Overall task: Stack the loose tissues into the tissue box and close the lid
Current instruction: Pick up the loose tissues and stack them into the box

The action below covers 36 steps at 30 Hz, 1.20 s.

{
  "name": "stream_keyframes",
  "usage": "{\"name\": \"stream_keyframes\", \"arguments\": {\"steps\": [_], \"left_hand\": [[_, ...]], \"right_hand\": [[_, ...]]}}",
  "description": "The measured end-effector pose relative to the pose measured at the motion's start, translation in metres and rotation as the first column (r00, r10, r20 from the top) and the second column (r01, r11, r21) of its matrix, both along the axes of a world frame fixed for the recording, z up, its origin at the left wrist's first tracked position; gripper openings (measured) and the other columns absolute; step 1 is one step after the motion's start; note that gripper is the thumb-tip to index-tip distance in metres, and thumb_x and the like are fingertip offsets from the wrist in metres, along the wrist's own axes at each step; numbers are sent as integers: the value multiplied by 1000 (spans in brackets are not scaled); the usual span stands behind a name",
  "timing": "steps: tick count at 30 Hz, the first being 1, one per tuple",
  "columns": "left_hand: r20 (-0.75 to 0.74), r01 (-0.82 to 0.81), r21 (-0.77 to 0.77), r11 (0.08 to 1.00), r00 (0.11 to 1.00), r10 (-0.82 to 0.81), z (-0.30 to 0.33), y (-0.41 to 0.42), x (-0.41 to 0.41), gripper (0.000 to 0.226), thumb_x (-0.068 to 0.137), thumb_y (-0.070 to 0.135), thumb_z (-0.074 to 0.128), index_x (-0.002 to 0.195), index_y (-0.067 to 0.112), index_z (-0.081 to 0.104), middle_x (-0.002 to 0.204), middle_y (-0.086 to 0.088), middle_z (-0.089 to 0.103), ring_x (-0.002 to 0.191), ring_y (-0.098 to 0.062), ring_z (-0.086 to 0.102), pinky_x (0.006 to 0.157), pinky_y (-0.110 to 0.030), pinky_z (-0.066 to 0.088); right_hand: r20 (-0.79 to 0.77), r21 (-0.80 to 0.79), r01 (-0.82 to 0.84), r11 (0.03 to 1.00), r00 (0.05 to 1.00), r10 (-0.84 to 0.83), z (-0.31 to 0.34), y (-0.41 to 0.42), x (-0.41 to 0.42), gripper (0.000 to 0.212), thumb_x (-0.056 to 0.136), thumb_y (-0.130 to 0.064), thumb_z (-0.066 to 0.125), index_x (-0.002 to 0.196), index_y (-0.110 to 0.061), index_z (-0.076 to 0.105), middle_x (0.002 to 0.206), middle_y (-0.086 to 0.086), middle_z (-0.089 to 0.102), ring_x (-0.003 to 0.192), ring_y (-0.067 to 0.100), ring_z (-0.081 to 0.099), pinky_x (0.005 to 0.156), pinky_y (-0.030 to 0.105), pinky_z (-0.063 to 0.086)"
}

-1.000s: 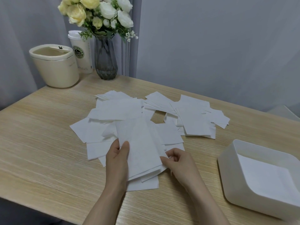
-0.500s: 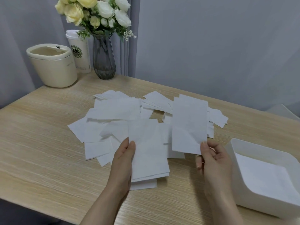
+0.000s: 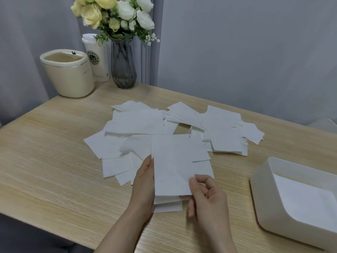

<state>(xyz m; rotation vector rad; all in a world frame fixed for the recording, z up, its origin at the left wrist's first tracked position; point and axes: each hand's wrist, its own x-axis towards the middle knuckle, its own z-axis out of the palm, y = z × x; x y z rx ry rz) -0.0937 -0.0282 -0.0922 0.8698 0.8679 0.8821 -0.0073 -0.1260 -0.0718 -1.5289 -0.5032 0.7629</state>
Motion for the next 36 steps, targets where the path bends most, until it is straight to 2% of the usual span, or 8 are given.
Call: {"name": "stream_keyframes", "arguments": {"steps": [7, 11, 14, 17, 21, 28, 32, 36], "left_hand": [[0, -41, -47, 998, 999, 41, -6, 3, 1, 28, 102, 23, 48, 122, 15, 66, 116, 0, 72, 110, -19, 66, 99, -41, 49], [-17, -2, 13, 1000, 1000, 2, -5, 2, 0, 25, 100, 21, 48, 106, 18, 72, 108, 0, 74, 103, -18, 68, 87, -37, 52], [33, 25, -29, 999, 999, -24, -8, 3, 0, 34, 100, 34, 46, 99, 14, 72, 106, -5, 73, 103, -25, 67, 91, -45, 49], [94, 42, -115, 993, 995, -31, -8, 3, -1, 48, 101, 46, 36, 111, 12, 70, 108, -10, 74, 103, -27, 70, 95, -46, 50], [12, 19, 29, 999, 1000, -20, -9, 2, 1, 28, 102, 25, 44, 115, 14, 66, 109, -5, 74, 106, -26, 68, 98, -49, 50], [9, -18, 93, 995, 1000, 18, -7, 1, 1, 24, 102, 13, 45, 117, 16, 64, 109, -2, 74, 106, -24, 68, 92, -40, 53], [0, -30, 156, 987, 1000, 30, -6, -4, 5, 25, 101, 14, 48, 123, 19, 58, 114, 0, 71, 107, -20, 67, 88, -34, 53], [-51, 24, 223, 975, 999, -13, 0, -14, 15, 47, 99, 16, 53, 138, 39, 39, 131, 19, 56, 112, 6, 58, 85, -12, 49]], "right_hand": [[46, -21, 2, 1000, 999, -1, -4, -1, 0, 9, 94, -9, 56, 87, -4, 59, 47, 5, 53, 30, 11, 36, 35, 18, 30], [98, -10, -15, 1000, 995, 16, -3, 0, -1, 9, 94, -10, 57, 86, -6, 60, 43, -2, 52, 31, 12, 36, 39, 20, 34], [108, -13, -15, 1000, 994, 16, -5, 0, -1, 9, 94, -10, 57, 86, -7, 60, 42, -4, 50, 31, 12, 36, 39, 20, 35], [106, -7, -5, 1000, 994, 6, -7, -1, -1, 10, 94, -10, 57, 86, -6, 61, 44, -2, 51, 31, 12, 36, 38, 21, 33], [91, -5, 4, 1000, 996, -3, -12, -2, 0, 7, 93, -10, 59, 88, -6, 63, 46, 0, 53, 33, 10, 37, 38, 20, 33], [236, -22, 69, 997, 970, -62, -18, -8, 1, 23, 85, -16, 70, 101, -32, 65, 94, -12, 60, 74, -2, 57, 71, 14, 42], [105, 15, -23, 1000, 994, 21, -14, -7, 3, 34, 89, -9, 64, 116, -30, 60, 99, -8, 67, 84, -6, 62, 75, 11, 49], [128, 30, -93, 995, 988, 88, -13, -8, 0, 38, 93, -3, 57, 117, -32, 61, 107, -15, 71, 96, 1, 66, 76, 17, 52]]}}
